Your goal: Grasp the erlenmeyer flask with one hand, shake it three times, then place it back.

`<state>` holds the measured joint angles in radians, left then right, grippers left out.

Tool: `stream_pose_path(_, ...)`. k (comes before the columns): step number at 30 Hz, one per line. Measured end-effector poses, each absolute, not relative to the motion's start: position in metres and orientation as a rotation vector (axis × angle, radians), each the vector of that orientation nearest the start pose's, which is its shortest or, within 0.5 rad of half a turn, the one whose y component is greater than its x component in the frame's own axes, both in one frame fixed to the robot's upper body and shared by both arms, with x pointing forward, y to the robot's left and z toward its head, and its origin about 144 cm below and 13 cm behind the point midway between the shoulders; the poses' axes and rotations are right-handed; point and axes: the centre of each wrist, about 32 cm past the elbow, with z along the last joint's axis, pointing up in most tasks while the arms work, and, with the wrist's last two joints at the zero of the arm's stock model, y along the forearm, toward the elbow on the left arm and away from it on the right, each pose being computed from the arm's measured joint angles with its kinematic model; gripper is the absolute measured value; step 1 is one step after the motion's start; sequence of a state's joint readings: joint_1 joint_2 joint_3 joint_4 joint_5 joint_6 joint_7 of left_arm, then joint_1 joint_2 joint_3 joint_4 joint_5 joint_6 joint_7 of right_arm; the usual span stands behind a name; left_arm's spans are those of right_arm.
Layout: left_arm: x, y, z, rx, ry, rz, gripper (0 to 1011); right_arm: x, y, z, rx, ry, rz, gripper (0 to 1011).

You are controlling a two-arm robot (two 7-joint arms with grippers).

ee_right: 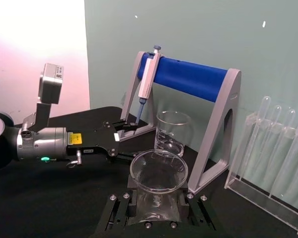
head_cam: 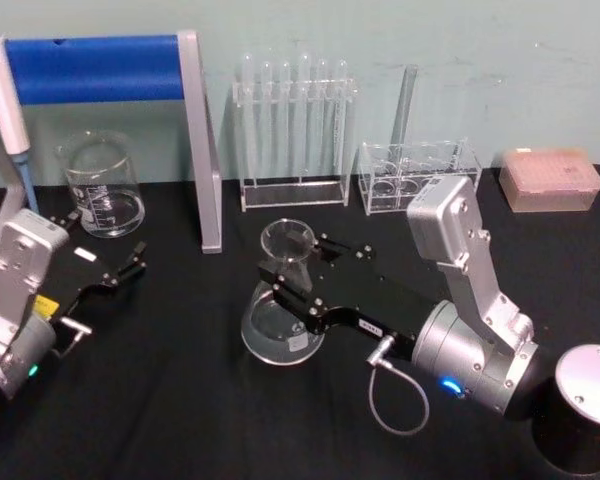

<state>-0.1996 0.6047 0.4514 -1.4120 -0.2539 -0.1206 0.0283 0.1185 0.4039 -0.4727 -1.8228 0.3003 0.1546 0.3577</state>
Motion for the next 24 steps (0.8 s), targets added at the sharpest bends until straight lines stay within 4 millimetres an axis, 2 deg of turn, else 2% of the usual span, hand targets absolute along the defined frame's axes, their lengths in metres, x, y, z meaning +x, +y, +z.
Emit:
stream_pose_path(5, 0.489, 0.31, 1.14, 0.304, -0.285, 1.248, 1001, 0.446, -0.186, 1.215, -0.071, -0.089, -0.737, 449)
stream_pose_path(10, 0.489, 0.31, 1.14, 0.304, -0.285, 1.248, 1001, 0.446, -0.201, 1.215, -0.066, -0.087, -0.831, 449)
stream_pose_path(20, 0.489, 0.31, 1.14, 0.304, -0.285, 1.248, 1001, 0.432, -0.252, 1.217, -0.079, -0.087, -1.117, 449)
stream_pose_path(24, 0.489, 0.31, 1.14, 0.304, -0.285, 1.248, 1001, 0.425, -0.265, 1.217, -0.086, -0.084, -1.186, 449)
